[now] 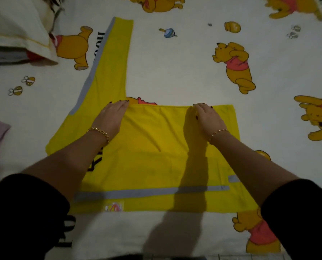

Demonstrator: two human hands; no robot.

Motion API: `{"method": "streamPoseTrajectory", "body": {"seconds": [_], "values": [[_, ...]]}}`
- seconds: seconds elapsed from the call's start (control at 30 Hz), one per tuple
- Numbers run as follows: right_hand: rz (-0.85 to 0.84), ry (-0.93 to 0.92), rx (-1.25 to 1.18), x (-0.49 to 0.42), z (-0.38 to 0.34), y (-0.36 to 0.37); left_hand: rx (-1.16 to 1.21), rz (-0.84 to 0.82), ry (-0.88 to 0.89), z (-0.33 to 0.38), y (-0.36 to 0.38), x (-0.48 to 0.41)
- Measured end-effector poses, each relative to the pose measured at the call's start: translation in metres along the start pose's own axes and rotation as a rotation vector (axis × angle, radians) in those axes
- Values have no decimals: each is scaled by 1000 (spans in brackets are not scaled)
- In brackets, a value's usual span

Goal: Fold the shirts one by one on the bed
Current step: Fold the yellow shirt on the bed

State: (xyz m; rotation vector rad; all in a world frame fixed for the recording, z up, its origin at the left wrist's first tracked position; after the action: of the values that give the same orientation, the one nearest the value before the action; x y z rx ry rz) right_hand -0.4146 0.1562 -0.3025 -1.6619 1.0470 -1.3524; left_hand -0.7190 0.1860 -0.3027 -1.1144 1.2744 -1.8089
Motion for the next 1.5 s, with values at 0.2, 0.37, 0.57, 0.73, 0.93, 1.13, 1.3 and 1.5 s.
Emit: {"method": "streamPoseTrajectory", "body": {"seconds": [0.2,0.37,0.57,0.73,0.93,1.13,1.3,1.5], "values": [[-64,-16,-33,-42,11,-8,-40,-88,14,-5,-3,-44],[-11,50,8,-59,19,-14,-170,-87,-52,-11,-7,-56],[-14,-56,2,-60,22,-12,-397,-91,126,-9,-3,-65],[-191,-164,70,-55,22,-13,-476,-287,294,-25,-11,-64],[-234,-30,244,-46,18,-7,-441,-280,318,-12,-19,-51],[120,-149,263,4,6,-17,-580,-259,163,13,-27,7],[129,-178,323,83,-3,12,-332,72,322,26,-2,84],[-39,-122,224,160,2,73,-190,22,269,59,59,166]]}}
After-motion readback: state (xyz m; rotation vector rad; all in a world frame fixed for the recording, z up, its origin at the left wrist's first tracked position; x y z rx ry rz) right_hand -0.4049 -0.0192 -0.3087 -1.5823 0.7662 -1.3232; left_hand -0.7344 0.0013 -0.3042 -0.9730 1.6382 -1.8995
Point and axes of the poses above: each hand's wrist, its own x-axis away from the middle knuckle, its own y-axis out of the palm, z = x × y, the point moved 5 cm from there along -x, towards the middle knuckle, and after that the axes turned 11 degrees about -z, right-handed, at the moved point
